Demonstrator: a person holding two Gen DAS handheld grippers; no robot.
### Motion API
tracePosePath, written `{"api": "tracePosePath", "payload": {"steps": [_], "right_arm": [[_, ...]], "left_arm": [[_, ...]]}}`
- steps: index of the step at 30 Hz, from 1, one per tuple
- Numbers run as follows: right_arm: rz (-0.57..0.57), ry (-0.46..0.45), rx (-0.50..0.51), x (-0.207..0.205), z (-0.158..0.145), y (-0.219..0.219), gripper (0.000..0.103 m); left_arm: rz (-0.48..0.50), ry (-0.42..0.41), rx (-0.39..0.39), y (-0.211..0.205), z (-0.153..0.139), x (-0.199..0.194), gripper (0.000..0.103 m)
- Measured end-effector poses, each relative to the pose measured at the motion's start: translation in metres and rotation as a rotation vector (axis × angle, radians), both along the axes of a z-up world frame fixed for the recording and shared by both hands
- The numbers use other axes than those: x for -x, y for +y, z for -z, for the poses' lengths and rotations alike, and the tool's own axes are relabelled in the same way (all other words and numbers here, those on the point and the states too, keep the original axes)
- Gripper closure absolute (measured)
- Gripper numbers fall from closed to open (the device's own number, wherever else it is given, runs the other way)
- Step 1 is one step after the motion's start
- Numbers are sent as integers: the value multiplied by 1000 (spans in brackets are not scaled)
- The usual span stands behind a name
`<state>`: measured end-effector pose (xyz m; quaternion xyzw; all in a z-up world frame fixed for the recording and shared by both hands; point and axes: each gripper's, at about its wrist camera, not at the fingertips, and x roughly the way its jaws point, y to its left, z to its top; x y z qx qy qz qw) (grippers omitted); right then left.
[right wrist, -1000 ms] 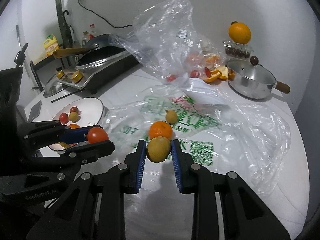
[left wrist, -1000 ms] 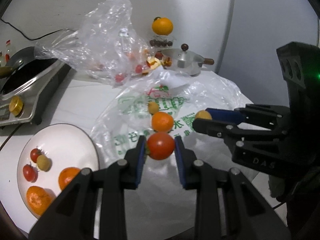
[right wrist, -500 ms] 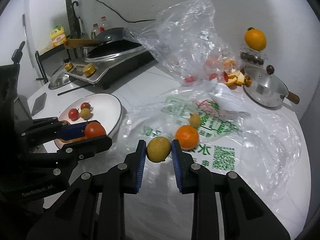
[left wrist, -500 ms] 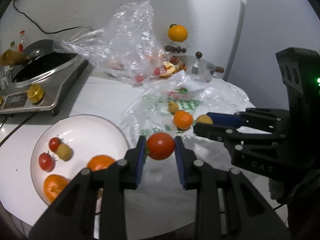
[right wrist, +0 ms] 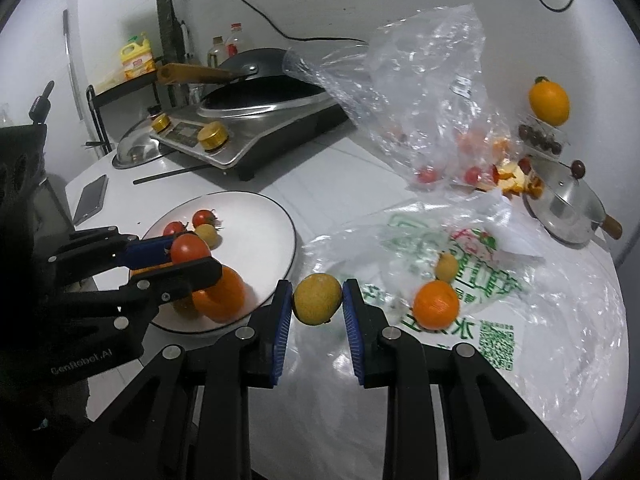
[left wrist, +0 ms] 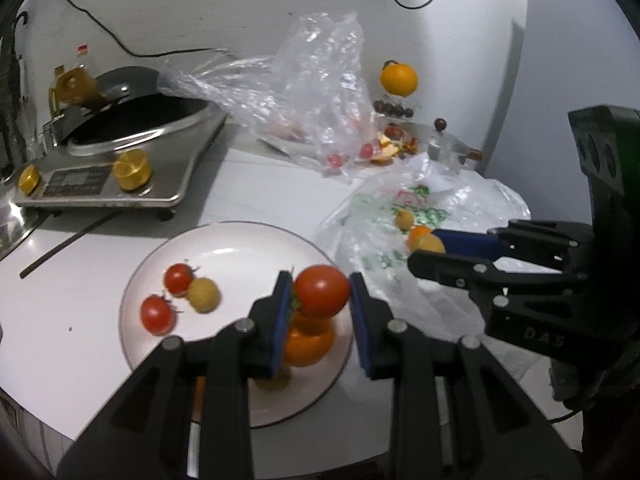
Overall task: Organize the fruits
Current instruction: 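Carry the cherry tomato and yellow fruit over the white plate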
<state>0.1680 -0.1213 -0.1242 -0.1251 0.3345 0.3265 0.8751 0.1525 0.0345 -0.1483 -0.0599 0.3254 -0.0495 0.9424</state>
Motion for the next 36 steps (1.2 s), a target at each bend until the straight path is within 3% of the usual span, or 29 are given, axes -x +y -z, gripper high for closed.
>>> {"api": "tracePosePath", "payload": {"steps": [15,29,36], "right_arm": [[-44,1,18,3,-1,42,75],[-74,19,35,-5,7,68,75],[-87,26,54,-11,11,80,75]], "left_arm": [[-58,22,8,46,12,0,74],[-29,91,16,56,30,-12,74],[-17,88,44,61,31,-10,72]]}}
